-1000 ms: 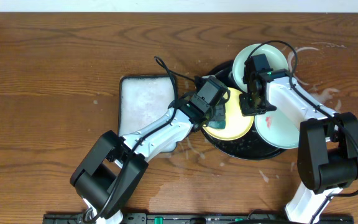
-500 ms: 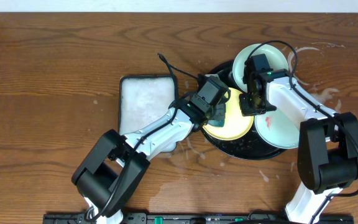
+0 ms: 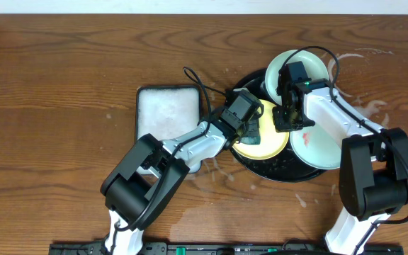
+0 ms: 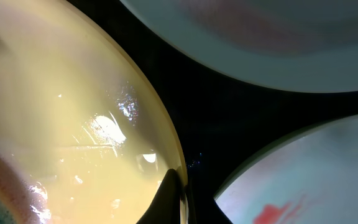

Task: Clean dirty plates on tray and stack at the side
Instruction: 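Scrub the yellow plate's red stain with the sponge in the left gripper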

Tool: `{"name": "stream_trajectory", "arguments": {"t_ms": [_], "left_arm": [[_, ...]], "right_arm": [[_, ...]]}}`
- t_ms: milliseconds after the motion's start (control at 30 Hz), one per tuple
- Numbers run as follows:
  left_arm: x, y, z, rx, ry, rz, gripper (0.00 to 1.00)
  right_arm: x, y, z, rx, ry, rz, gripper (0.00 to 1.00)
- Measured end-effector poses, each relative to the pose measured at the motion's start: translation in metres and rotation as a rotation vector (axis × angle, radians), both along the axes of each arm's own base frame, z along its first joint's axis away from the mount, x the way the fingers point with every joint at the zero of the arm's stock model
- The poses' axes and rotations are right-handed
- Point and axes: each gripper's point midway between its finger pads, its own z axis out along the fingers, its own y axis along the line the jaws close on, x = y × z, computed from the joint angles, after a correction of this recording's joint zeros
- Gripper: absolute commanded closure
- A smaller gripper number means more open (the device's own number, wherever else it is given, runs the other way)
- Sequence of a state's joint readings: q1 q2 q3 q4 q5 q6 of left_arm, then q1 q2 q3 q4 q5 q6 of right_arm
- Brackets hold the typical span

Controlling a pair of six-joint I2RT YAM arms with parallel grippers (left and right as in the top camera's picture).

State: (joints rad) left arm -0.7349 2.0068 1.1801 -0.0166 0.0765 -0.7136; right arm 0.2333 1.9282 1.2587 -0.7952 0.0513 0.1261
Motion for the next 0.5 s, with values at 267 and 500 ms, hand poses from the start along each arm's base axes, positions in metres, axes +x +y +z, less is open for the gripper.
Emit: {"name": "stream_trajectory", "arguments": {"t_ms": [267,500], "left_arm": [[0.000,0.016,-0.005,0.115,-0.014,0.009,0.93],[0.010,0.040,0.004,0.240,-0.093,0.076,0.93]], "right_arm": [[0.000,0.000,0.000,0.000,0.000,0.000,0.99],[-0.002,0.004,0.000,0.024,0.010,0.002,0.99]]}}
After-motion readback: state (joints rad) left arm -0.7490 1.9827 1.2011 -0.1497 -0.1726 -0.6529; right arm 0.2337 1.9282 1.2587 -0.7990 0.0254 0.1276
